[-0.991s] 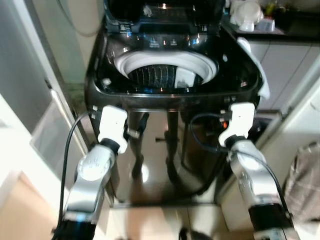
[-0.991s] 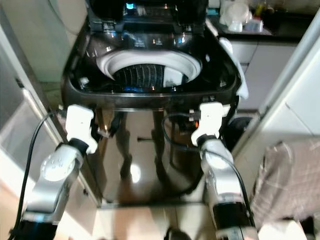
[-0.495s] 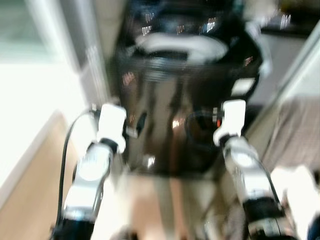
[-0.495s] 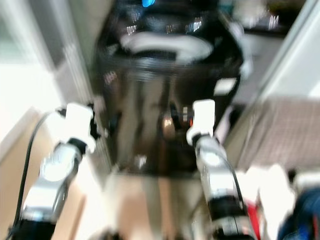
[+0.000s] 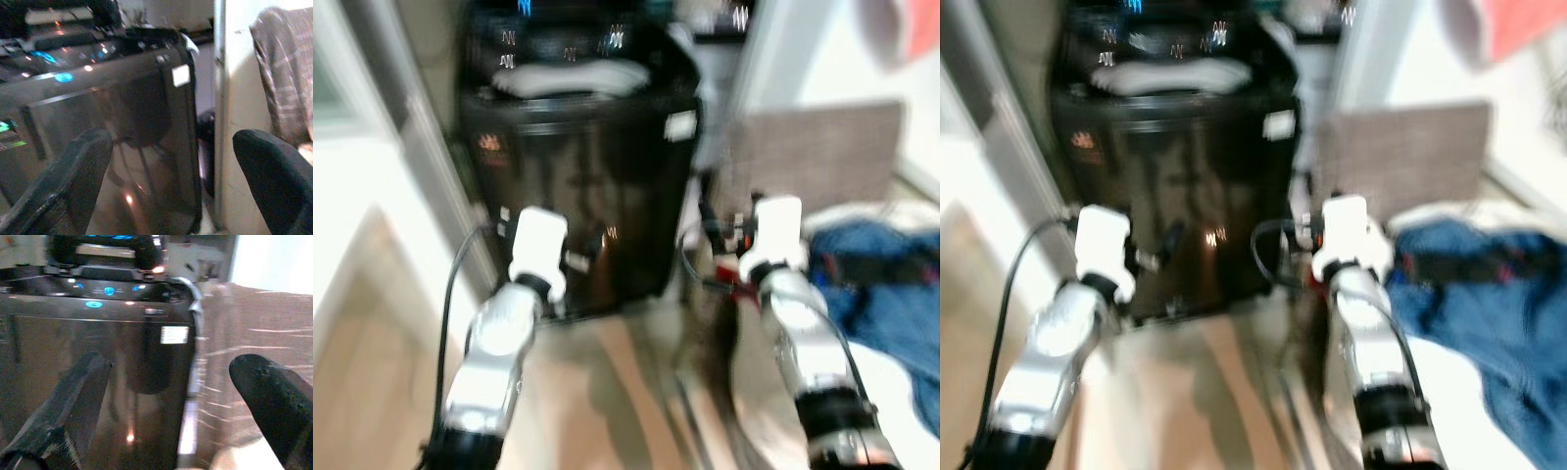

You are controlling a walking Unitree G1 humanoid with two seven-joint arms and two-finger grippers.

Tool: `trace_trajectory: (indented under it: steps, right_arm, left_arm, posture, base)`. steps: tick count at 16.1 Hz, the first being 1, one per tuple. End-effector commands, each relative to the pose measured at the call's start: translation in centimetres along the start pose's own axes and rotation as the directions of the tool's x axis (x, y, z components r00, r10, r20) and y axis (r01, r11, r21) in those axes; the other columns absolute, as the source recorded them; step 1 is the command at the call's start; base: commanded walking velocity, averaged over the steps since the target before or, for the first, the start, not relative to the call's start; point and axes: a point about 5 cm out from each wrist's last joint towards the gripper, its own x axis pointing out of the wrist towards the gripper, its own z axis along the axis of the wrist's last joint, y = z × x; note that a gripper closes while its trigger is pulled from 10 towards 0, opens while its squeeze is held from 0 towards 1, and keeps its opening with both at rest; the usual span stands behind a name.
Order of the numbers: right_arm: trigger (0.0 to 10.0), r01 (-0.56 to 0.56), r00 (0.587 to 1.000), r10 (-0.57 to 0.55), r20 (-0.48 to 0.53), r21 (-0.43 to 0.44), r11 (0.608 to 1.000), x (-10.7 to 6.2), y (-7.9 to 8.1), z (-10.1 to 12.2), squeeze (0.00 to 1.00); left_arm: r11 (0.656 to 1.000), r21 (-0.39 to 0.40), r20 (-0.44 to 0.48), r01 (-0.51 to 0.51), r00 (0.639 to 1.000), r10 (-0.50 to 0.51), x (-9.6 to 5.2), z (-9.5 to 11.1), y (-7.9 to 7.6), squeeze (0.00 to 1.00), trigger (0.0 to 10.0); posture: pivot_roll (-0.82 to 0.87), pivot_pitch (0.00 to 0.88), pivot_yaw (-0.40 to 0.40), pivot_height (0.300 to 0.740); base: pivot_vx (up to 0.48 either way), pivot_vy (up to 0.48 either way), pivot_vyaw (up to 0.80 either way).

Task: Clothes washing

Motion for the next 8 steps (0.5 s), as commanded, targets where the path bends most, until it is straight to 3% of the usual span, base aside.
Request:
trace_trajectory:
  steps: [1,4,6,8]
  right_arm:
    - [10.0,0.030,0.997,-0.028,0.066,-0.028,0.999,0.2,-0.4,1.3,0.00]
    - [10.0,0.063,0.996,-0.061,0.070,-0.033,0.997,0.0,-1.0,1.3,0.00]
    - [10.0,0.037,0.999,-0.036,-0.019,0.068,0.997,-0.4,-0.6,-0.3,0.00]
    - [10.0,0.020,0.999,-0.018,-0.032,0.061,0.998,-1.0,-0.3,-0.8,0.00]
  left_arm:
    - [1.000,0.016,-0.003,-0.006,1.000,0.006,0.0,-0.1,0.3,0.00,10.0]
    - [1.000,0.007,-0.008,-0.006,1.000,0.006,0.1,-0.4,0.2,0.00,10.0]
    - [1.000,-0.026,-0.025,-0.017,1.000,0.017,0.2,-0.9,0.4,0.00,10.0]
    - [0.998,-0.063,-0.049,-0.031,0.998,0.027,-0.2,-1.8,1.2,0.00,10.0]
  posture:
    - [-0.11,0.000,0.001,0.740]
    - [-0.12,0.000,0.006,0.740]
    - [-0.13,0.000,0.007,0.740]
    - [-0.13,0.000,0.009,0.740]
  base:
    - [0.000,0.000,-0.58]
    - [0.000,0.000,-0.58]
    - [0.000,0.000,-0.59]
    - [0.000,0.000,-0.61]
